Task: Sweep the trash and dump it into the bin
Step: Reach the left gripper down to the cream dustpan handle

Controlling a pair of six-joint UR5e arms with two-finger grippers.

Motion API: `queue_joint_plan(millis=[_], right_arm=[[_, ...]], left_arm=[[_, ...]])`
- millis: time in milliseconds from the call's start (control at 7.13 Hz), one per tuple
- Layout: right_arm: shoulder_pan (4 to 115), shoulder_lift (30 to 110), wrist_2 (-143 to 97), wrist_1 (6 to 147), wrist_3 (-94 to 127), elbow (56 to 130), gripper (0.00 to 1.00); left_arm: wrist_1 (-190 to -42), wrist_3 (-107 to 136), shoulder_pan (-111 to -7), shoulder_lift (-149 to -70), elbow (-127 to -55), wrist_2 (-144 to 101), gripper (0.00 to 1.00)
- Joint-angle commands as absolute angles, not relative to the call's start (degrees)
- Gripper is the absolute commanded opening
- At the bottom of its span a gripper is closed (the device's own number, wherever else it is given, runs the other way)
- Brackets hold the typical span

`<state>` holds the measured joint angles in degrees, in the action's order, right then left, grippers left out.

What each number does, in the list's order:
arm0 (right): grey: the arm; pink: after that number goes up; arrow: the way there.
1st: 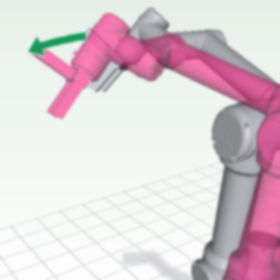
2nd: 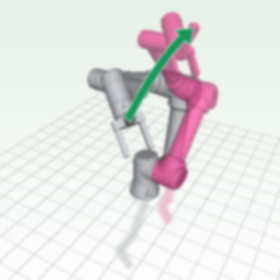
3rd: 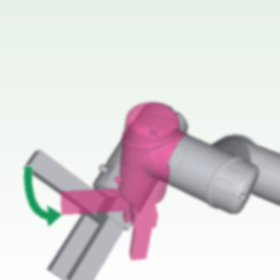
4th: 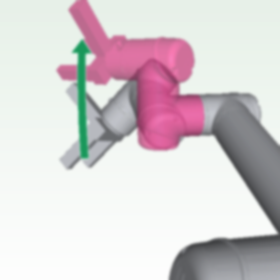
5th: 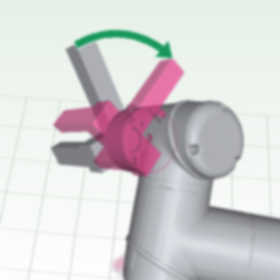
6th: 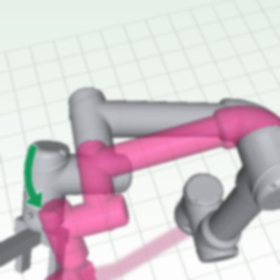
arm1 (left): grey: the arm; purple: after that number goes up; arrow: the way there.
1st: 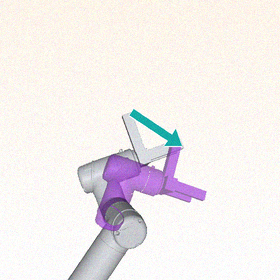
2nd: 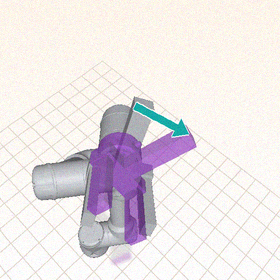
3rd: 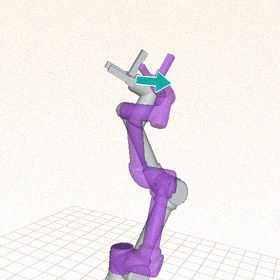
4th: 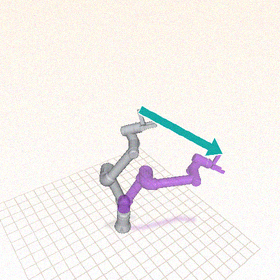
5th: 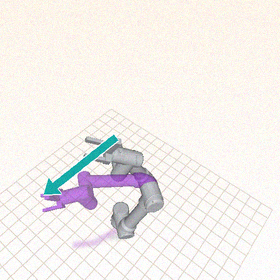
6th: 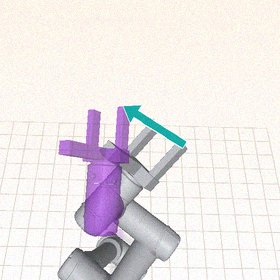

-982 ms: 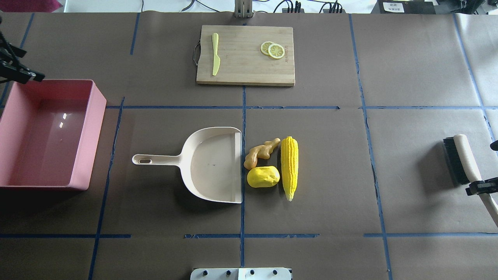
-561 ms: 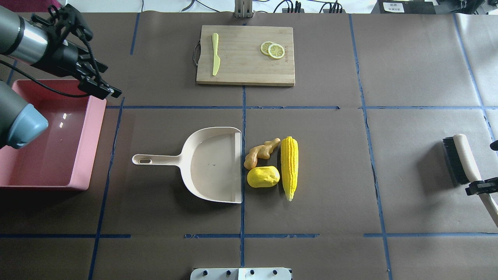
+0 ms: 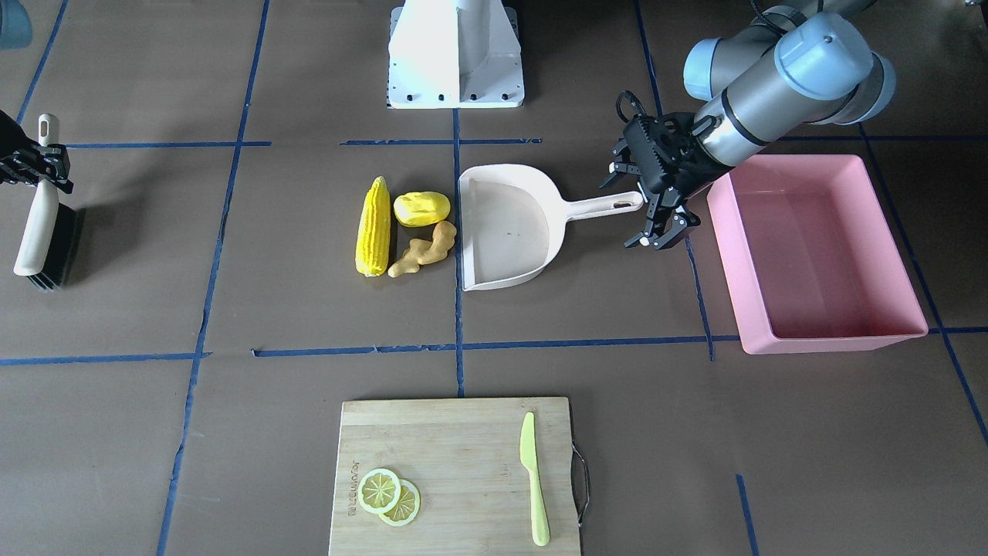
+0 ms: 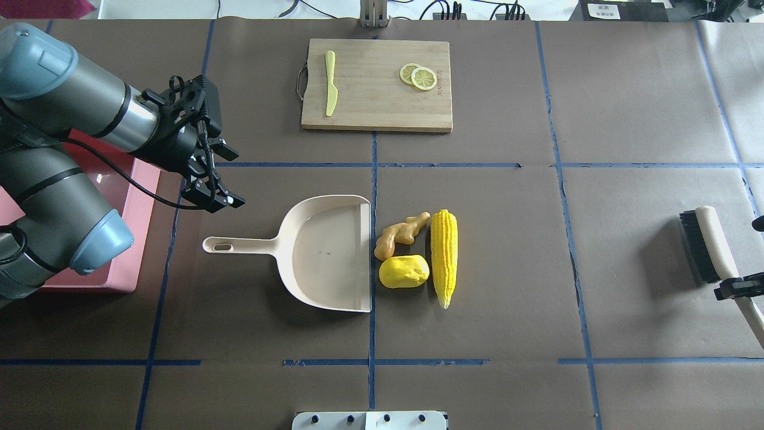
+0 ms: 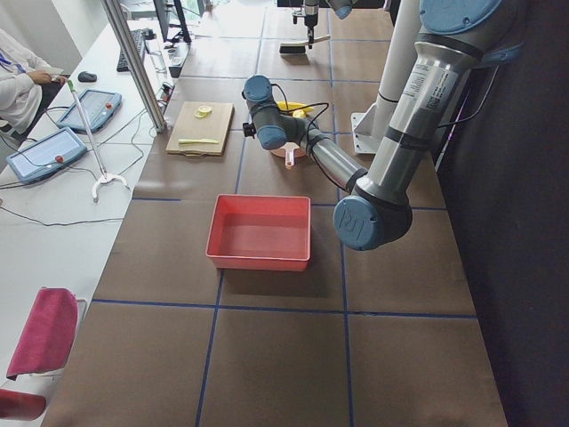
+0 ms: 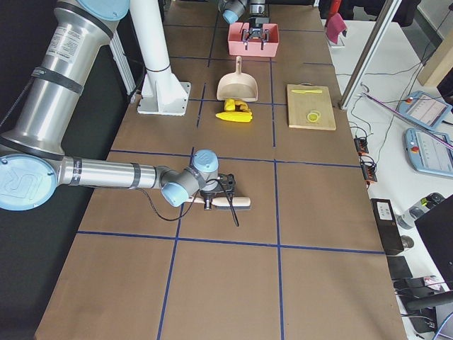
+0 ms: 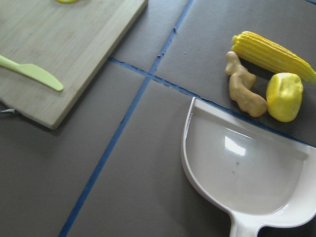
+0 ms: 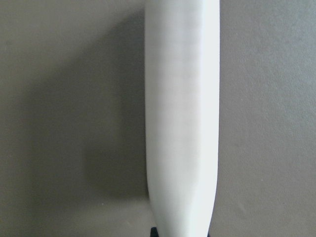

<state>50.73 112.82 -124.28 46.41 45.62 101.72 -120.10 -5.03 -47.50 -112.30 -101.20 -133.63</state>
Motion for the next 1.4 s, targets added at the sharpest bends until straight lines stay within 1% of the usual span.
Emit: queue_joint_plan(millis=[0,561,1262], right_arm=[[50.7,112.9,-124.3,46.4,45.6,101.7,0.0],[50.7,113.1,-124.2,46.3,45.6,101.6,0.0],[50.7,113.2,-124.2,46.3,45.6,101.6,0.0]], left_arm=[[-119.6,-11.2,-44.5,-112.1,-101.1,-133.6,1.0],[-113.0,-14.4,-37.1,-112.1,-101.3,-124.8,1.0],[-112.9,-17.2,-35.1,-111.2,-100.4,-121.6,0.98]])
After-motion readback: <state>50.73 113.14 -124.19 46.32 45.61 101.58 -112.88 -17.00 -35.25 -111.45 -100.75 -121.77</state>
